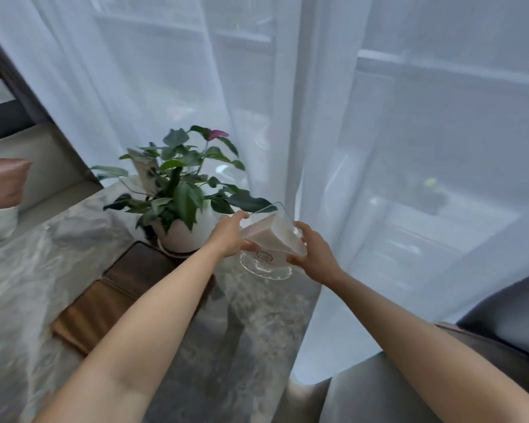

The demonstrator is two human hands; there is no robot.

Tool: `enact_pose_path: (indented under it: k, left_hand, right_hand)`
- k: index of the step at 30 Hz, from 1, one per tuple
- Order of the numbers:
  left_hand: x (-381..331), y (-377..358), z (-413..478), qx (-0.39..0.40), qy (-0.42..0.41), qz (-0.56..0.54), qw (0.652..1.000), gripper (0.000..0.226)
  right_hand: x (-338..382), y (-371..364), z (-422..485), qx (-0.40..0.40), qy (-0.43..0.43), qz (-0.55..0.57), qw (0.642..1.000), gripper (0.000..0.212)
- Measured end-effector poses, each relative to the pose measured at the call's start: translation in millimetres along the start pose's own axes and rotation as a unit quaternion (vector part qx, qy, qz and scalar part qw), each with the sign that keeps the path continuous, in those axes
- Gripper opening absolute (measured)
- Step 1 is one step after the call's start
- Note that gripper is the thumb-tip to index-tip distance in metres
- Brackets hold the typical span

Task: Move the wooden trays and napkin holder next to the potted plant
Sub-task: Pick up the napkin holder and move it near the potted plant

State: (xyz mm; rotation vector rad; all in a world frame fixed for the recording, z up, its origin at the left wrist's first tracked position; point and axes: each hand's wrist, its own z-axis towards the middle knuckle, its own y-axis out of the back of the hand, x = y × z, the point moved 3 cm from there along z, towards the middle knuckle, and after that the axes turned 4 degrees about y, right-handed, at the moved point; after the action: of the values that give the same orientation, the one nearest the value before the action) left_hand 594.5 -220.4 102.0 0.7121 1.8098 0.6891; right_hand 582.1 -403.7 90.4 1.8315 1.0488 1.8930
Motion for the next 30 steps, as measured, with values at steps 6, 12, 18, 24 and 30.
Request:
enact_pose_path:
  k: [6, 12, 18, 24, 30]
  left_hand:
    - [-5, -24, 20, 0.023, 0.014, 0.01, 1.0, 0.089]
    - [-4, -32, 28, 0.031, 0.023, 0.019, 0.999, 0.089]
    - [-3, -36, 34, 0.037, 0.029, 0.029, 0.998, 0.09]
    - [-6, -40, 35, 0.049, 0.019, 0.022, 0.998, 0.09]
    - [-7, -51, 29, 0.045, 0.001, 0.061, 0.997, 0.08]
  right_hand:
    - [-27, -4, 9, 0.009, -0.025, 0.01, 1.0, 0.077]
    - [-37, -9, 15, 0.019, -0.036, 0.017, 0.999, 0.077]
    - [-40, -10, 17, 0.024, -0.043, 0.02, 0.999, 0.076]
    - [-43, -8, 16, 0.027, -0.052, 0.008, 0.998, 0.076]
    - [-46, -6, 12, 0.028, -0.061, -0.01, 0.998, 0.077]
